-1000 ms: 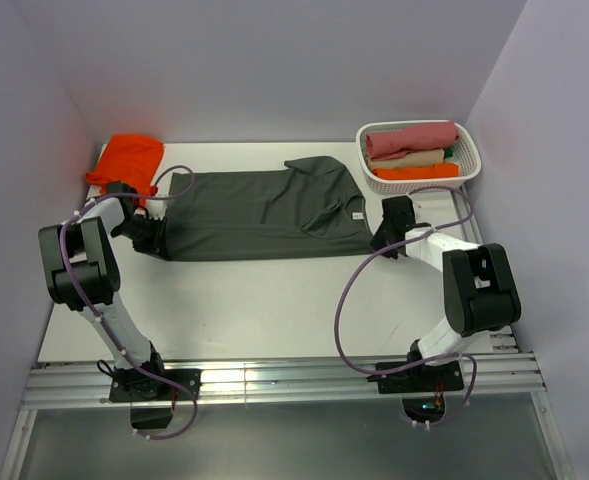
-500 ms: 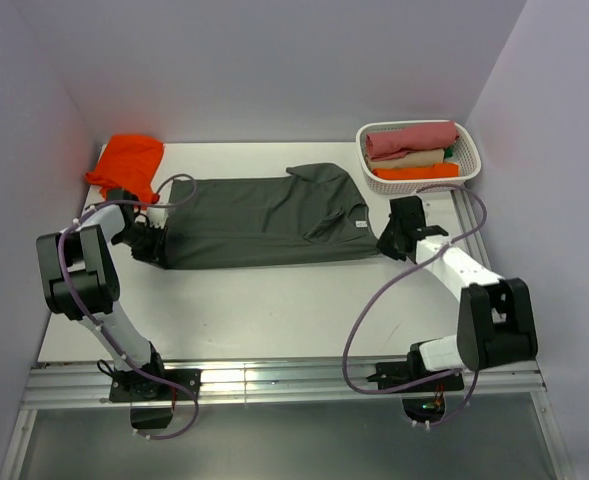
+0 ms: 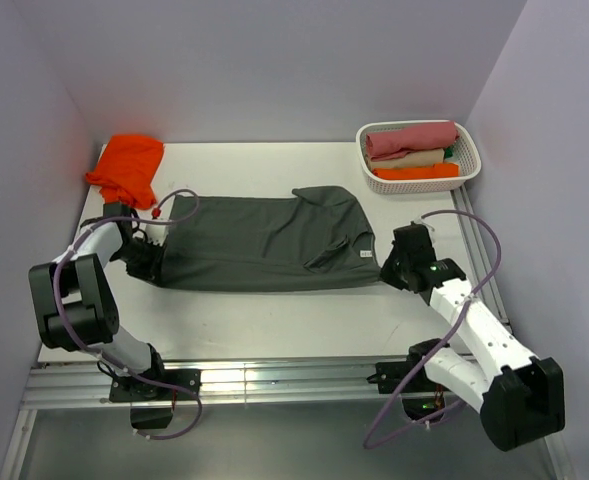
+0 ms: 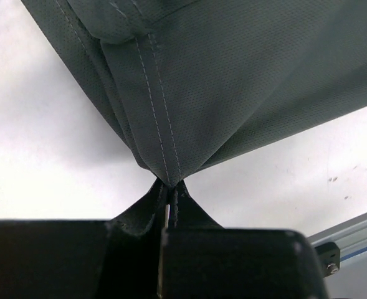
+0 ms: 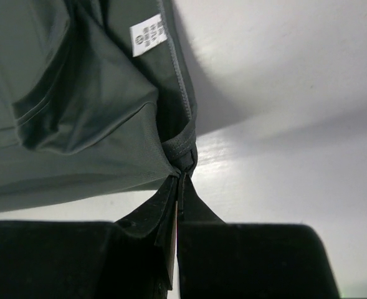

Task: Roll the t-shirts
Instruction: Fold the tshirt

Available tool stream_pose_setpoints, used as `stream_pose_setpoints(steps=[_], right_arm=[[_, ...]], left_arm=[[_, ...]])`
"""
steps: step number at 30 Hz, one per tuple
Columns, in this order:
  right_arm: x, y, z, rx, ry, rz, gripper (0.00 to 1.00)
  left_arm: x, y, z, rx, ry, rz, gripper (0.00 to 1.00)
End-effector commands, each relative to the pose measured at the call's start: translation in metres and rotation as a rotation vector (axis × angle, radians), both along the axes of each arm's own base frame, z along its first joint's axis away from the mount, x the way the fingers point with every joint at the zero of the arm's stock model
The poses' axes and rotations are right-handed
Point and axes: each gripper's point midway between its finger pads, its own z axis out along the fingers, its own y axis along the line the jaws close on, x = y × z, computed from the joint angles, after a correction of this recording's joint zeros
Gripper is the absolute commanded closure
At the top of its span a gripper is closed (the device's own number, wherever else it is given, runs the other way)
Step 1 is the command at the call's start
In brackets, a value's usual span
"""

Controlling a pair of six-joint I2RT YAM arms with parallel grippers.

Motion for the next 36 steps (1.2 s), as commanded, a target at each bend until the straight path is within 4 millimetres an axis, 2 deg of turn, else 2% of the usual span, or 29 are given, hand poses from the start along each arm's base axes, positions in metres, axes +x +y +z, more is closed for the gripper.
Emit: stream_pose_setpoints(steps=[1, 3, 6, 9, 10, 13, 16, 20, 21, 23, 27, 28, 29, 30, 32, 36], right_arm=[[-0.017, 0.003, 0.000, -0.008, 0.020, -0.027, 0.97], [-0.024, 0.012, -0.001, 0.007, 0.023, -0.015, 0.95], [-0.034, 0.011, -0.008, -0.003, 0.037, -0.036, 0.88], [-0.038, 0.013, -0.007, 0.005, 0.029, -0.051, 0.68], [-0.039, 0.015, -0.005, 0.001, 0.019, -0.044, 0.59], [-0.038, 0.015, 0.009, -0.003, -0.018, -0.060, 0.52], [-0.030, 0.017, 0.030, -0.004, -0.066, -0.053, 0.52], [-0.002, 0.032, 0.058, -0.013, -0.125, 0.000, 0.53], [0.010, 0.039, 0.065, -0.033, -0.125, 0.029, 0.54], [0.026, 0.053, 0.074, -0.040, -0.139, 0.074, 0.53], [0.071, 0.080, 0.084, -0.083, -0.133, 0.167, 0.53], [0.078, 0.085, 0.084, -0.089, -0.128, 0.184, 0.53], [0.087, 0.090, 0.071, -0.116, -0.092, 0.208, 0.53], [0.098, 0.098, 0.079, -0.105, -0.105, 0.221, 0.53], [0.110, 0.107, 0.072, -0.113, -0.087, 0.246, 0.53], [0.130, 0.124, 0.038, -0.139, -0.009, 0.303, 0.53]], left_arm=[[-0.014, 0.005, 0.010, 0.038, -0.013, -0.037, 1.00], [-0.021, 0.004, 0.009, 0.038, -0.003, -0.052, 1.00], [-0.030, 0.005, 0.008, 0.053, 0.006, -0.060, 1.00], [-0.035, 0.004, 0.006, 0.052, 0.008, -0.068, 0.84], [-0.035, 0.003, 0.006, 0.049, 0.007, -0.070, 0.71], [-0.032, 0.001, 0.012, 0.035, -0.009, -0.070, 0.52], [-0.025, -0.001, 0.024, 0.025, -0.048, -0.063, 0.43], [-0.013, -0.001, 0.043, 0.014, -0.090, -0.055, 0.40], [-0.009, -0.001, 0.050, 0.010, -0.101, -0.054, 0.40], [-0.006, -0.001, 0.056, 0.010, -0.111, -0.050, 0.39], [0.002, 0.001, 0.067, 0.009, -0.133, -0.038, 0.39], [0.005, 0.001, 0.070, 0.008, -0.142, -0.037, 0.39], [0.007, 0.000, 0.073, 0.002, -0.146, -0.031, 0.39], [0.009, 0.000, 0.075, 0.000, -0.148, -0.025, 0.40], [0.016, 0.000, 0.082, -0.007, -0.164, -0.019, 0.40], [0.029, -0.001, 0.085, -0.028, -0.164, -0.005, 0.41]])
